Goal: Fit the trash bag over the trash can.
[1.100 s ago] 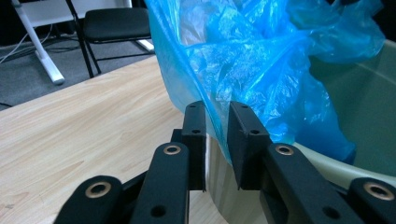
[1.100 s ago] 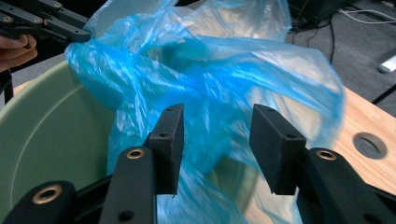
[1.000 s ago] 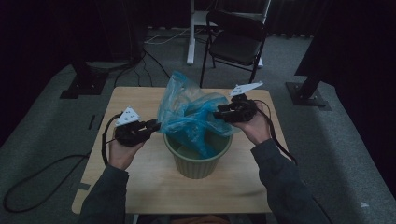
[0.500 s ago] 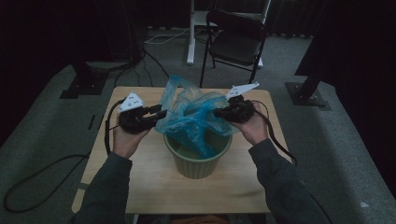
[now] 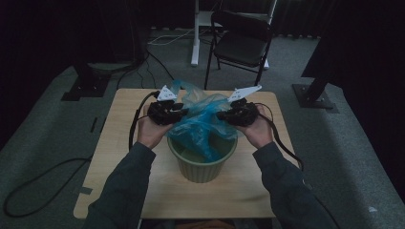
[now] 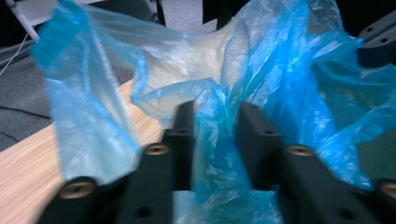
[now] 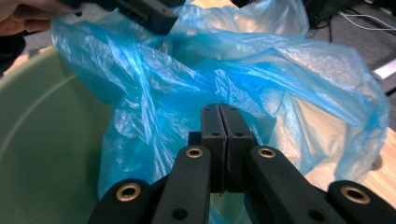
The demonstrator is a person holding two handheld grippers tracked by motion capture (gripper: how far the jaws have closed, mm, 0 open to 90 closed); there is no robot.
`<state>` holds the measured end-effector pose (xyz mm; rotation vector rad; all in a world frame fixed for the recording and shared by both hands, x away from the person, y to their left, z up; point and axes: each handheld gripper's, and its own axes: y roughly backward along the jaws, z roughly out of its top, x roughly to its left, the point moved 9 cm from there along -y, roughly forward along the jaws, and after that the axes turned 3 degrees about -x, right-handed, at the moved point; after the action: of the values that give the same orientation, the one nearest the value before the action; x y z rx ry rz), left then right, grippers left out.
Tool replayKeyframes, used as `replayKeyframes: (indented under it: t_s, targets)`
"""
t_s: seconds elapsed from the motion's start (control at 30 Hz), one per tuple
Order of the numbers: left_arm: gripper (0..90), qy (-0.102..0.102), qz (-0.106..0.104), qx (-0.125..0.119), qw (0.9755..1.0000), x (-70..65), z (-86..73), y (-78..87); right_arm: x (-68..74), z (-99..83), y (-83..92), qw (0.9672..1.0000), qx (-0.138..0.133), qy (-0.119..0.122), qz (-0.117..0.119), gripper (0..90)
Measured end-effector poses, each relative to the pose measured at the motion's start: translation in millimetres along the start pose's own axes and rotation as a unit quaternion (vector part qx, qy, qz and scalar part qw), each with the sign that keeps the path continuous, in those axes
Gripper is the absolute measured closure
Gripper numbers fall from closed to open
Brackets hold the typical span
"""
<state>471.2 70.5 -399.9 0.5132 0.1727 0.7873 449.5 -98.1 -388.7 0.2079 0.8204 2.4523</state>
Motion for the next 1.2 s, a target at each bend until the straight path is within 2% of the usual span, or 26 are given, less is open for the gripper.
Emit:
replayKeyframes:
  t_s: [0.1,0.17,0.37,0.47,0.5,0.53,0.63,0.87,0.97,1.07,1.2]
  targets:
    - [84.9,0.003,0.007,-0.004,1.0,3.5,-2.1,2.0,-6.3,-2.6,1.9,0.9998,0.009,0.003,-0.017,89.9]
    - [88.0,0.005,0.013,-0.003,0.9999,7.4,-5.1,4.9,-11.8,-4.7,3.6,0.9996,0.011,-0.004,-0.025,90.0]
    - [89.0,0.035,0.025,-0.004,0.9991,23.4,-18.2,12.5,-37.5,-23.1,3.6,0.9974,0.027,-0.047,-0.048,90.0]
    - [88.8,0.041,0.027,-0.001,0.9988,27.6,-24.7,14.3,-43.4,-30.0,2.4,0.9965,0.033,-0.058,-0.051,90.0]
    - [88.8,0.05,0.025,-0.002,0.9984,29.7,-30.4,15.6,-48.1,-37.5,1.3,0.9955,0.04,-0.068,-0.051,90.0]
    - [88.7,0.05,0.025,-0.002,0.9984,29.7,-30.4,15.6,-49.4,-41.8,1.3,0.995,0.045,-0.073,-0.051,90.0]
    - [88.6,0.058,0.022,-0.002,0.998,30.8,-40.2,19.7,-49.8,-50.0,4.5,0.9943,0.052,-0.079,-0.05,90.0]
    - [88.5,0.069,0.023,-0.007,0.9973,32.6,-49.5,30.9,-48.8,-61.4,22.0,0.9937,0.057,-0.084,-0.049,90.0]
    - [88.5,0.07,0.023,-0.006,0.9972,32.4,-53.1,34.8,-46.5,-66.0,24.2,0.9937,0.064,-0.081,-0.044,90.0]
    - [88.5,0.072,0.017,-0.007,0.9973,29.4,-60.3,41.7,-38.8,-73.5,29.2,0.9941,0.072,-0.078,-0.026,90.0]
    - [88.5,0.073,0.003,-0.009,0.9973,19.0,-69.9,50.9,-27.6,-78.0,38.1,0.9949,0.063,-0.078,0.008,90.0]
